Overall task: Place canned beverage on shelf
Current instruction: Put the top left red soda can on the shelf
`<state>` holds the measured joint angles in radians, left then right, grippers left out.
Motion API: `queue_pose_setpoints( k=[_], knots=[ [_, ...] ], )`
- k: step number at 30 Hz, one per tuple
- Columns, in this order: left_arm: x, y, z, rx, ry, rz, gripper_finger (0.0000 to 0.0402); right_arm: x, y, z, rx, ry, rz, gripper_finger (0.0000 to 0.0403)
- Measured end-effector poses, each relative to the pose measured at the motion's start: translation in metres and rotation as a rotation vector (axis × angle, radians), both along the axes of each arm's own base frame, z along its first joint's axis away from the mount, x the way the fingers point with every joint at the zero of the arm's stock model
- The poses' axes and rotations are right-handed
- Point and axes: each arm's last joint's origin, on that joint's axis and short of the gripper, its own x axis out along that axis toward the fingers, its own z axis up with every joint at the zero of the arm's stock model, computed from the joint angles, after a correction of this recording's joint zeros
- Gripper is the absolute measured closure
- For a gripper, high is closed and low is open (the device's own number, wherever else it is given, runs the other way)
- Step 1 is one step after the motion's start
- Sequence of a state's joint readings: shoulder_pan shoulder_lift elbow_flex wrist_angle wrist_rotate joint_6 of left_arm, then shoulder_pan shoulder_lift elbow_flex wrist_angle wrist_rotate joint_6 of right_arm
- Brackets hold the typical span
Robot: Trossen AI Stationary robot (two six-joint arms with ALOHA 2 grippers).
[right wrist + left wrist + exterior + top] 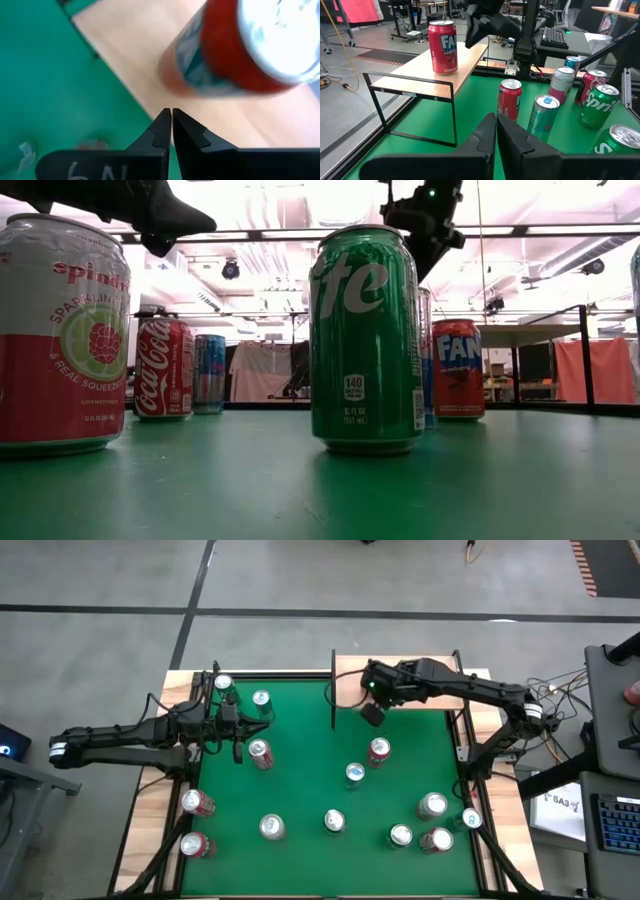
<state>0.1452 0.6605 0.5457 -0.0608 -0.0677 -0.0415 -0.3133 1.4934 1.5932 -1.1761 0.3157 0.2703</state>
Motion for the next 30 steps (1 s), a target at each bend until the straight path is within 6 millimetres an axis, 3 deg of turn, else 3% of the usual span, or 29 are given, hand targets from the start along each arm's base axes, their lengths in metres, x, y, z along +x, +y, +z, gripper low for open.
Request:
queue_pose_setpoints(
  k=[15,30],
  knots=[
    [0.000,0.000,0.000,0.006,0.001,0.000,0.0402,-0.005,-0.025,0.004,-0.039,-0.043,-0.037,0.0394],
    [0.000,0.000,0.000,0.013,0.003,-0.002,0.0402,-0.001,-0.037,0.009,-0.071,-0.136,-0.042,0.0394]
  ],
)
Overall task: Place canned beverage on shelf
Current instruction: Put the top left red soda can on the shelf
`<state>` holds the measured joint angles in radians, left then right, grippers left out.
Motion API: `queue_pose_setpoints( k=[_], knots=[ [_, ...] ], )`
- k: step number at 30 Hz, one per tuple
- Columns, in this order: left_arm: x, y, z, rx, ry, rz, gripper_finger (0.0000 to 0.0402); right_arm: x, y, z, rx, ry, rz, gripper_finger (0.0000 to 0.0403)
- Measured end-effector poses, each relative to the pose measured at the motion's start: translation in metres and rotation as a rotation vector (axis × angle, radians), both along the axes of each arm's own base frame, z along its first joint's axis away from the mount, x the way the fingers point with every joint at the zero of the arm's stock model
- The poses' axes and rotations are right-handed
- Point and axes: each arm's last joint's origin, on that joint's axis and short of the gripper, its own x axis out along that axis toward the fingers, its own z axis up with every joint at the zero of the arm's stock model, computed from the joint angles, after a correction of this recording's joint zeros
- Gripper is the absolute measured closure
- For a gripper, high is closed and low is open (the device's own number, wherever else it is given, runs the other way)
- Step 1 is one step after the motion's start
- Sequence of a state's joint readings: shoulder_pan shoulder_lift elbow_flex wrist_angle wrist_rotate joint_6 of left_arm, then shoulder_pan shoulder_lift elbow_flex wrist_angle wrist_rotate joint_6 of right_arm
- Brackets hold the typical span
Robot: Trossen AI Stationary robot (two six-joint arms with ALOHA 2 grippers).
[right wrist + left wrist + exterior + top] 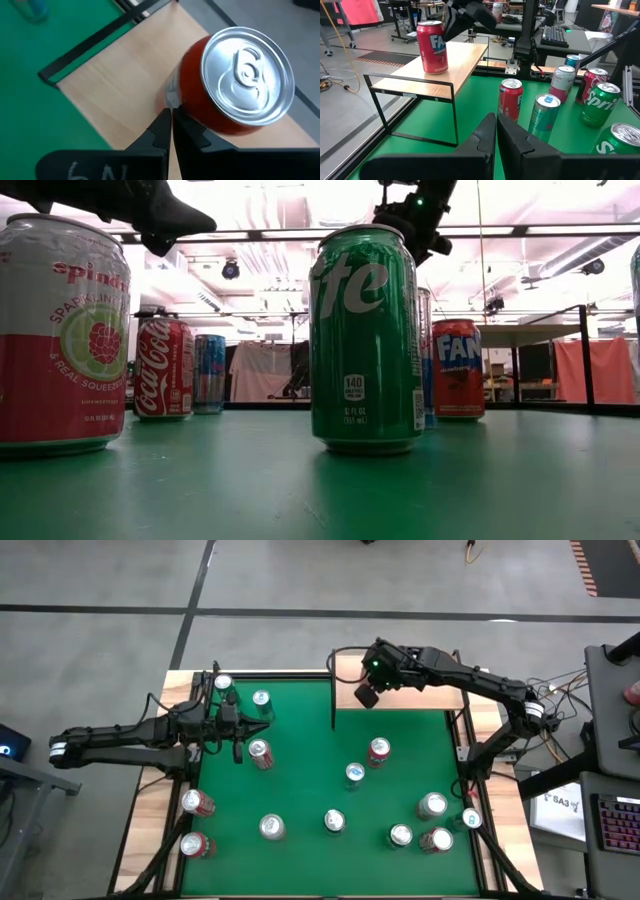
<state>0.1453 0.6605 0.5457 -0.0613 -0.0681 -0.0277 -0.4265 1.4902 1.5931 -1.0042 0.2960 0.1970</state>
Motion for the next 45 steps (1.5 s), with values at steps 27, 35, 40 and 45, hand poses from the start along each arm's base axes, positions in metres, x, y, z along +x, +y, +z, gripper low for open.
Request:
queue_pose_setpoints(
  k=[27,35,40,45],
  knots=[
    [0.000,0.000,-0.001,0.010,0.008,-0.002,0.0402,-0.005,-0.020,-0.005,-0.044,0.066,0.008,0.0394],
    [0.000,0.000,-0.001,0.010,0.008,-0.002,0.0402,-0.007,-0.018,-0.007,0.010,0.069,0.005,0.0394],
    [0.000,0.000,-0.001,0.010,0.009,-0.002,0.0402,-0.015,-0.015,-0.012,0.066,0.140,-0.002,0.0394],
    [0.000,0.000,-0.001,0.017,0.010,-0.003,0.0402,-0.014,-0.026,-0.009,0.011,0.107,-0.018,0.0394]
  ],
)
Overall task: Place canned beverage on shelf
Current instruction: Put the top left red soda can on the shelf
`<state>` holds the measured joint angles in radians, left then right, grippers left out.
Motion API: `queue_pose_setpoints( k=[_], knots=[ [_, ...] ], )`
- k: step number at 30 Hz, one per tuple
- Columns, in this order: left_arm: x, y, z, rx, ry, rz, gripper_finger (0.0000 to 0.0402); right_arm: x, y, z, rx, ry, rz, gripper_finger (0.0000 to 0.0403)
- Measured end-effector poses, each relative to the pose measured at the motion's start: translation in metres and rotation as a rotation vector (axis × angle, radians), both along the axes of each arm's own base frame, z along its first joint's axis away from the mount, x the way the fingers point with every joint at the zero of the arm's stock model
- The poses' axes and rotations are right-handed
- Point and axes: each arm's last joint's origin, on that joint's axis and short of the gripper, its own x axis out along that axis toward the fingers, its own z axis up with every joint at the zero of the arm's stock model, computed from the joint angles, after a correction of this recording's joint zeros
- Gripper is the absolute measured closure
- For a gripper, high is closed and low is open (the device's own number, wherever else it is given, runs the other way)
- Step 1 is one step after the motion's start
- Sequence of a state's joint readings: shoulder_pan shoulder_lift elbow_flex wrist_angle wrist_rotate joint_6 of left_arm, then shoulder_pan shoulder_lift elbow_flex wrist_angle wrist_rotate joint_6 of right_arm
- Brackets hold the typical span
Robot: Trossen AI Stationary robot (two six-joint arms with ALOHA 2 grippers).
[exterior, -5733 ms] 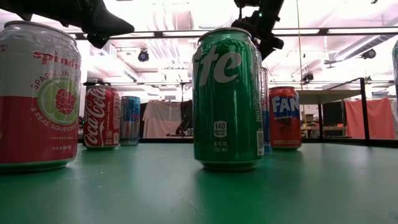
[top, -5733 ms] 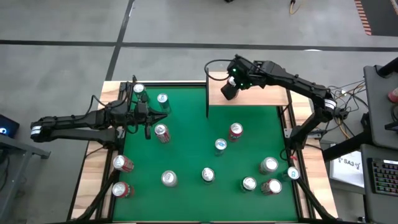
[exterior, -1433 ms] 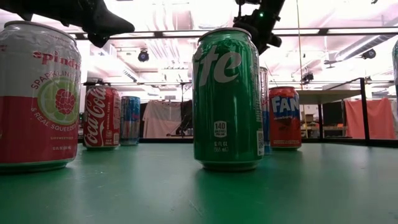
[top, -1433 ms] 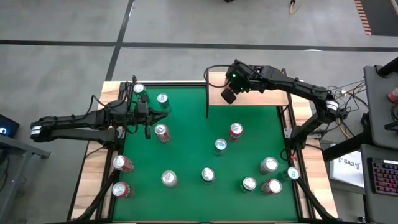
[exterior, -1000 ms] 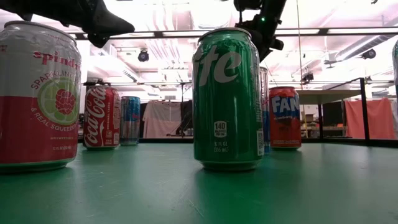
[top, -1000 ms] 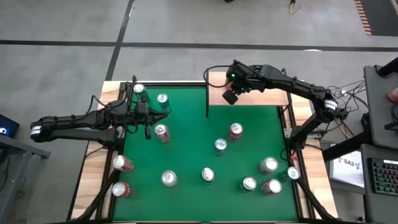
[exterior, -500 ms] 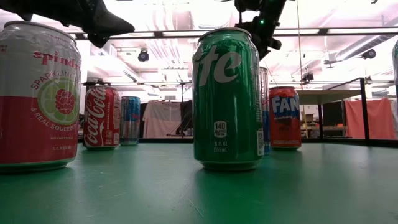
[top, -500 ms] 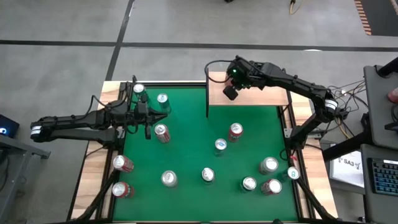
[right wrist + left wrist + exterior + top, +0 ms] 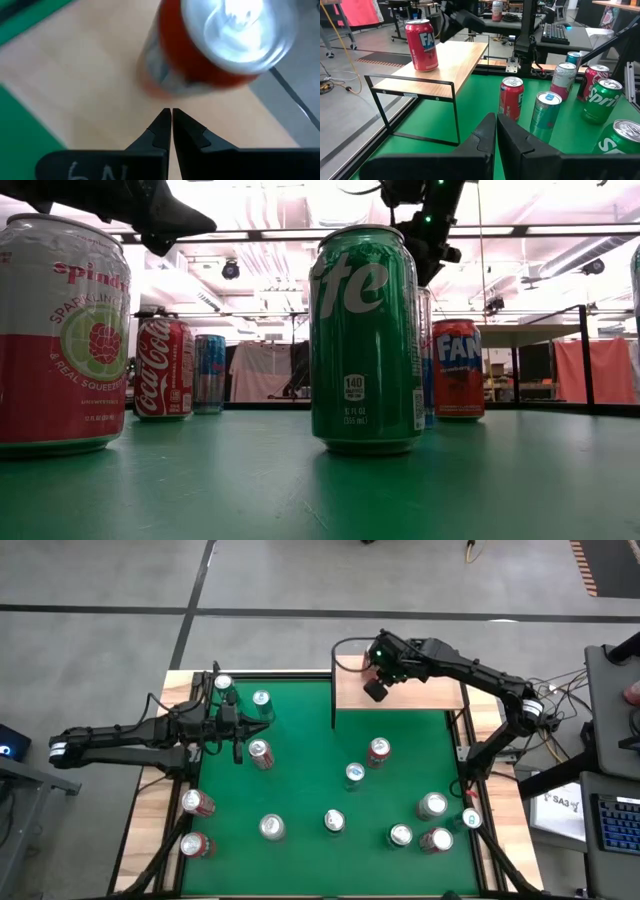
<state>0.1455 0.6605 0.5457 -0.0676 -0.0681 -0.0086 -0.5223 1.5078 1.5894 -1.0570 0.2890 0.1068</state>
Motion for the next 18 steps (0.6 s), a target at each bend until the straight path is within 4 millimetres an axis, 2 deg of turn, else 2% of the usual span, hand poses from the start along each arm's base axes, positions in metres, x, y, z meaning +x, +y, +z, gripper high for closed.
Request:
queue_pose_setpoints(
  k=[18],
  knots=[
    [0.0000,0.0000,0.0000,0.000,0.000,0.000,0.0402,0.0030,-0.0071,0.0022,-0.037,-0.045,0.004,0.0394]
  ],
)
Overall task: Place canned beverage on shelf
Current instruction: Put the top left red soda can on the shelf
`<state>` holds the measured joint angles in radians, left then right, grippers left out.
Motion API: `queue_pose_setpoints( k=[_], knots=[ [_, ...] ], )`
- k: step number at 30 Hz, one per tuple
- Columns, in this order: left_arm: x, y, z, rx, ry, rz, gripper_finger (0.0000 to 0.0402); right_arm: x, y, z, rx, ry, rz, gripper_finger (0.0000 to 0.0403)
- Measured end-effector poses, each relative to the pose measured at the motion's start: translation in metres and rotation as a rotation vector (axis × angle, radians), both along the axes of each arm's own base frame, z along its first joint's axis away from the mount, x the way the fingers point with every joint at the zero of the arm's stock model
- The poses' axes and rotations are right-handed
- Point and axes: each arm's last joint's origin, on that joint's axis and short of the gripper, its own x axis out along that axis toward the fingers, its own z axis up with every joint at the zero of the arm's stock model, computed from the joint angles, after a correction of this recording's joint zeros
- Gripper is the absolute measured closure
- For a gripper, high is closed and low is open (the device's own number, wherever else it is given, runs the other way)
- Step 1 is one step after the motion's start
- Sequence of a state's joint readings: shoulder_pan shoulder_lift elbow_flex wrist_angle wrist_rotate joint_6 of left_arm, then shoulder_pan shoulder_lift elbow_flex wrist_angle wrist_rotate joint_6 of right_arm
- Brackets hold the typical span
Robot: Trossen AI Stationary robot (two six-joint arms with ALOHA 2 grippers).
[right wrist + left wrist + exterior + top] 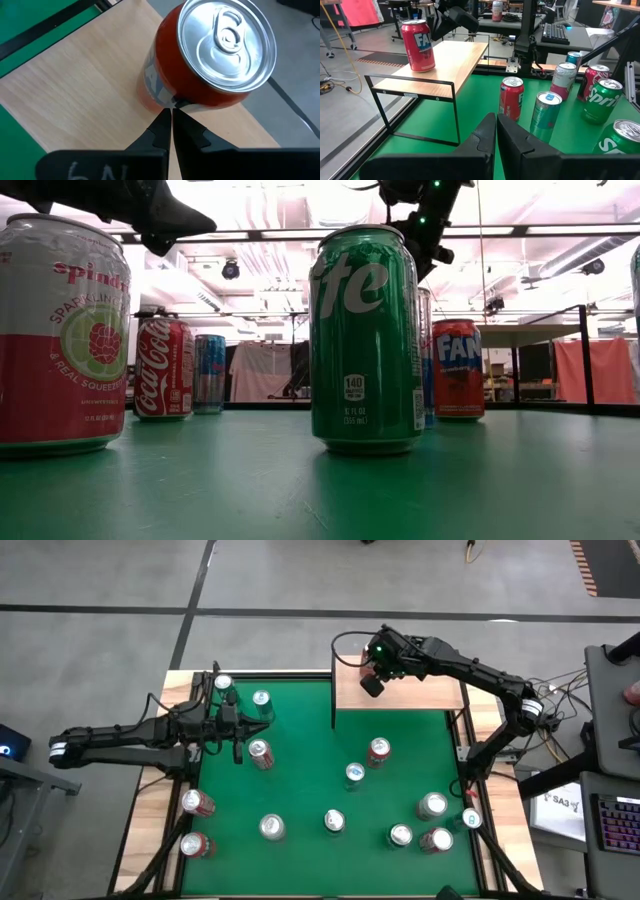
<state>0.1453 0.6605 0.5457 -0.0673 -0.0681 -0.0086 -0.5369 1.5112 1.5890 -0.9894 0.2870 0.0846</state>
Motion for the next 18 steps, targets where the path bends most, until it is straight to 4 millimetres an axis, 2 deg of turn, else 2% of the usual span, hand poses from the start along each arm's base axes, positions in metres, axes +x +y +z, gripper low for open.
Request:
queue_pose_setpoints(
  k=[14,18],
  knots=[
    [0.0000,0.0000,0.0000,0.000,0.000,0.000,0.0402,0.0014,-0.0050,0.0018,-0.028,-0.037,-0.010,0.0394],
    [0.0000,0.0000,0.0000,0.000,0.000,0.000,0.0402,0.0009,-0.0033,-0.0001,0.011,-0.041,-0.004,0.0394]
  ],
)
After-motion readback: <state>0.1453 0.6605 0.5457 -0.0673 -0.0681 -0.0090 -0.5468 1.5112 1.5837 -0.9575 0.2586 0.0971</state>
